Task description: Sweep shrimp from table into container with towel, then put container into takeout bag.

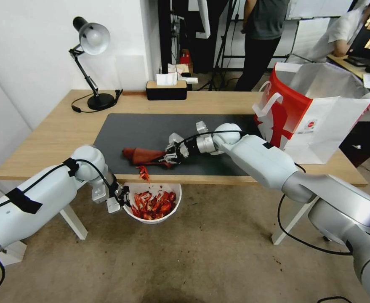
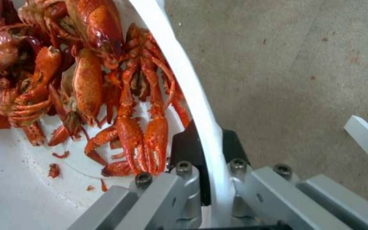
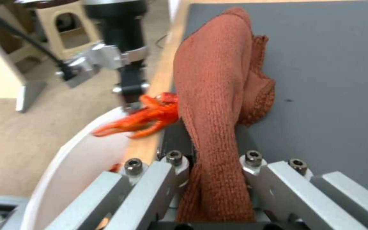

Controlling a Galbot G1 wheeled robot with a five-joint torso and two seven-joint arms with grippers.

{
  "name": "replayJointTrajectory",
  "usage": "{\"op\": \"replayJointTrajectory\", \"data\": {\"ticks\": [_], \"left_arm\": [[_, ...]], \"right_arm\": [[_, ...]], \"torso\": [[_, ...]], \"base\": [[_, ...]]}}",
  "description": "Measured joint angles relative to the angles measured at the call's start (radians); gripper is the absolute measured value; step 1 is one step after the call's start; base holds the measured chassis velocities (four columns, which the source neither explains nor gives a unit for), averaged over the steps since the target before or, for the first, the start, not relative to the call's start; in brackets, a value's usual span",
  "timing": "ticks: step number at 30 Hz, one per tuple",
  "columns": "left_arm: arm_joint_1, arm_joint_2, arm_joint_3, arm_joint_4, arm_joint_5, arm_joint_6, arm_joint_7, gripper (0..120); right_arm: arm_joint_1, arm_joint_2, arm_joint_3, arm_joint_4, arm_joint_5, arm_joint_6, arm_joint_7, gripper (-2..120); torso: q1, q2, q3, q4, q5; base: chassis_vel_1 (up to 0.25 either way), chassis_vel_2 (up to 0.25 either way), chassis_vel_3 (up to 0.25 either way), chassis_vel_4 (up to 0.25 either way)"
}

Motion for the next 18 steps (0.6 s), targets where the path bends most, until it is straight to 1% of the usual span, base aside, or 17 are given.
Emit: {"op": "replayJointTrajectory", "data": {"ticks": [2, 4, 5, 6, 7, 9, 11, 14, 15, 16, 18], "left_arm": [[0.000, 0.001, 0.000, 0.000, 0.000, 0.000, 0.000, 0], [0.000, 0.004, -0.002, -0.002, -0.001, 0.000, 0.000, 0], [0.000, 0.004, -0.002, -0.002, -0.001, 0.000, 0.000, 0], [0.000, 0.005, -0.002, -0.004, -0.001, 0.001, 0.000, 0], [0.000, 0.005, -0.002, -0.004, -0.001, 0.001, 0.000, 0], [0.005, 0.012, -0.005, -0.011, -0.002, 0.003, 0.000, 0], [0.008, 0.016, -0.009, -0.013, -0.003, 0.005, -0.001, 0], [0.012, 0.022, -0.013, -0.017, -0.004, 0.006, -0.001, 0], [0.016, 0.028, -0.018, -0.020, -0.004, 0.008, -0.001, 0], [0.016, 0.028, -0.018, -0.020, -0.004, 0.008, -0.001, 0], [0.021, 0.031, -0.021, -0.022, -0.005, 0.009, -0.001, 0]], "right_arm": [[0.000, -0.003, -0.001, 0.005, 0.000, -0.003, -0.010, 7], [0.000, -0.014, -0.003, 0.021, 0.001, -0.016, -0.050, 7], [0.000, -0.014, -0.003, 0.021, 0.001, -0.016, -0.050, 7], [0.000, -0.020, -0.003, 0.029, 0.001, -0.026, -0.080, 7], [0.000, -0.020, -0.003, 0.029, 0.001, -0.026, -0.080, 7], [0.004, -0.029, 0.000, 0.037, 0.003, -0.038, -0.117, 7], [0.006, -0.033, 0.002, 0.042, 0.005, -0.043, -0.132, 7], [0.009, -0.040, 0.003, 0.050, 0.023, -0.052, -0.147, 7], [0.009, -0.045, 0.006, 0.056, 0.042, -0.072, -0.178, 7], [0.009, -0.045, 0.006, 0.056, 0.042, -0.072, -0.178, 7], [0.007, -0.048, 0.024, 0.058, 0.064, -0.094, -0.225, 7]], "torso": [[0.000, 0.000, 0.000, 0.0000, 0.0000], [0.000, 0.000, 0.000, -0.0001, 0.0000], [0.000, 0.000, 0.000, -0.0001, 0.0000], [0.000, 0.000, 0.000, -0.0001, 0.0001], [0.000, 0.000, 0.000, -0.0001, 0.0001], [0.000, 0.000, 0.000, -0.0001, 0.0000], [0.000, 0.000, 0.000, -0.0001, 0.0001], [0.000, 0.000, 0.000, 0.0000, 0.0000], [0.000, 0.000, 0.000, 0.0000, 0.0001], [0.000, 0.000, 0.000, 0.0000, 0.0001], [0.000, 0.000, 0.000, 0.0000, 0.0000]], "base": [[0.000, 0.000, 0.000, 0.000], [0.000, 0.000, 0.000, 0.000], [0.000, 0.000, 0.000, 0.000], [0.000, 0.000, 0.000, 0.000], [0.000, 0.000, 0.000, 0.000], [0.000, 0.000, 0.000, 0.000], [0.000, 0.000, 0.000, 0.000], [0.000, 0.000, 0.000, 0.000], [0.000, 0.000, 0.000, 0.000], [0.000, 0.000, 0.000, 0.000], [0.000, 0.000, 0.000, 0.000]]}}
